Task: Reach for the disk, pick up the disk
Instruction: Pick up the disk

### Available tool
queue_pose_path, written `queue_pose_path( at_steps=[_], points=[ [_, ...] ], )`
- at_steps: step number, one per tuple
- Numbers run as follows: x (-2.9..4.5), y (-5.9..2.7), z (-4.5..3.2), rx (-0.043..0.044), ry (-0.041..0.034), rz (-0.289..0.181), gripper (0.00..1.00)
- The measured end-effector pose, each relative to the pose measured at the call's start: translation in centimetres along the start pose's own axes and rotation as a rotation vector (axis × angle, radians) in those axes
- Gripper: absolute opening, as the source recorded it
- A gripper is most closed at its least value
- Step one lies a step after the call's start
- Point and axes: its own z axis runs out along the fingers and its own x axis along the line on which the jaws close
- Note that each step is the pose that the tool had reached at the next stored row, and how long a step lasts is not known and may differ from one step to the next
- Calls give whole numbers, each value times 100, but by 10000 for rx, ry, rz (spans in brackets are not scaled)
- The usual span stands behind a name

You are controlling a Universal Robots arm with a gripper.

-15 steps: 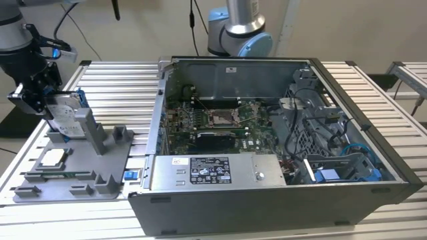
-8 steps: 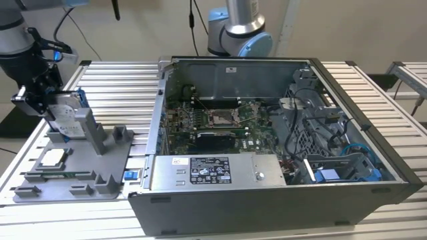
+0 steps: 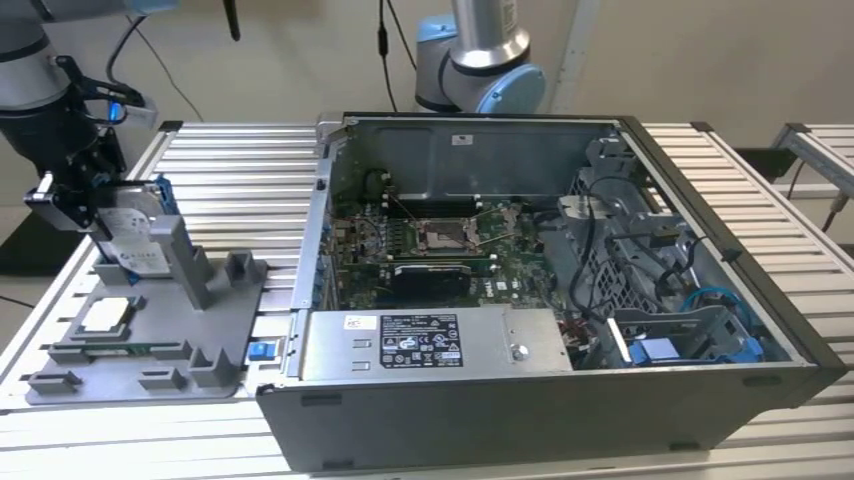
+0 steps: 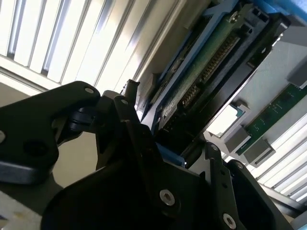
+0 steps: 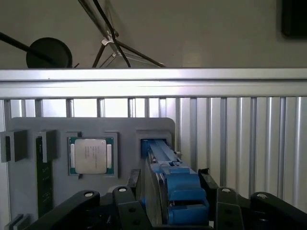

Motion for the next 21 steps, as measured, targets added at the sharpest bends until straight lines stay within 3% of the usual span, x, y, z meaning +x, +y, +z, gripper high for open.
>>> queue_pose_path(
  at_steps=[5,13,21],
  points=[
    [-1,1,-65,-2,-40,-15,100],
    [22,0,-60,-5,-57,-20,100],
    [38,4,-4,-20,-48,-44,100]
  ],
)
